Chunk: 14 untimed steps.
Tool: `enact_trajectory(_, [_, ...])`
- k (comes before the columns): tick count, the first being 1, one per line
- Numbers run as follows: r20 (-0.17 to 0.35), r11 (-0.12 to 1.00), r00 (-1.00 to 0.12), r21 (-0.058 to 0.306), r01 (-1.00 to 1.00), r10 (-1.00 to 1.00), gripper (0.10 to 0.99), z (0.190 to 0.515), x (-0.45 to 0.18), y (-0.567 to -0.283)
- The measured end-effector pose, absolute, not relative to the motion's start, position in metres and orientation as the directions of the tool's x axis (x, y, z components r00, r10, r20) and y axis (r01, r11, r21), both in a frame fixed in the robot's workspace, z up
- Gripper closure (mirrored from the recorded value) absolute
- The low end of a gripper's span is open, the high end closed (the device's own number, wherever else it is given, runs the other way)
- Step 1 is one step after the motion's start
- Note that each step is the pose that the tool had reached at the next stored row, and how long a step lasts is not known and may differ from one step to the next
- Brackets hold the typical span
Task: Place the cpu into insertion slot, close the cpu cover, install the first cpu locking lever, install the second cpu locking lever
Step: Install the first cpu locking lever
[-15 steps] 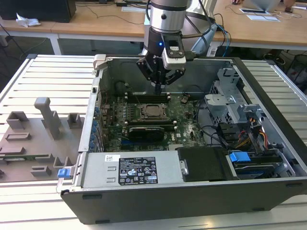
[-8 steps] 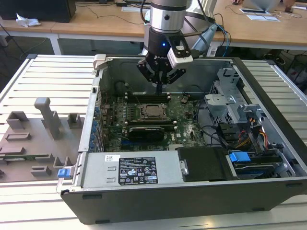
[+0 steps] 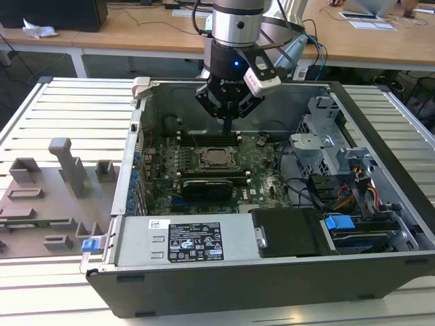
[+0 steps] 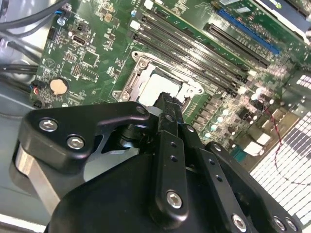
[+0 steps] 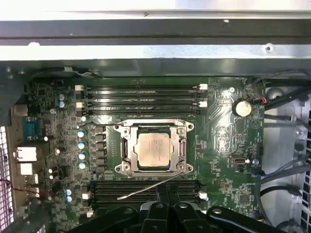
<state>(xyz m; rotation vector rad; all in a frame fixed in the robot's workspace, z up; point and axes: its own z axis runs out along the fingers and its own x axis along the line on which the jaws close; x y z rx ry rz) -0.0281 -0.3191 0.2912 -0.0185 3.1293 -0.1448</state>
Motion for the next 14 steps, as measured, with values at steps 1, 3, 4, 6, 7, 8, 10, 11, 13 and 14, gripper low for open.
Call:
enact_trajectory(1, [-0.008,0.995,-1.0,-0.092,-0.023,-0.023,0.98,0.2912,-0.0281,-0.3191])
enact_trajectory(3, [-0.008,0.995,-0.999,-0.092,-0.044,-0.045,0.98,0.2912,-0.0281,-0.3191])
enact_trajectory(4, [-0.008,0.994,-0.998,-0.092,-0.059,-0.06,0.98,0.2912,-0.0281,-0.3191])
enact_trajectory(6, [-0.008,0.992,-0.996,-0.092,-0.084,-0.085,0.98,0.2912,-0.0281,-0.3191])
enact_trajectory(7, [-0.008,0.991,-0.995,-0.092,-0.095,-0.096,0.98,0.2912,-0.0281,-0.3191])
enact_trajectory(8, [-0.008,0.989,-0.993,-0.092,-0.113,-0.114,0.98,0.2912,-0.0281,-0.3191])
enact_trajectory(10, [-0.008,0.987,-0.991,-0.092,-0.135,-0.136,0.98,0.2912,-0.0281,-0.3191])
enact_trajectory(11, [-0.008,0.984,-0.988,-0.092,-0.15,-0.151,0.98,0.2912,-0.0281,-0.3191])
enact_trajectory(13, [-0.008,0.98,-0.984,-0.092,-0.178,-0.179,0.98,0.2912,-0.0281,-0.3191])
enact_trajectory(14, [-0.008,0.976,-0.98,-0.092,-0.196,-0.198,0.98,0.2912,-0.0281,-0.3191])
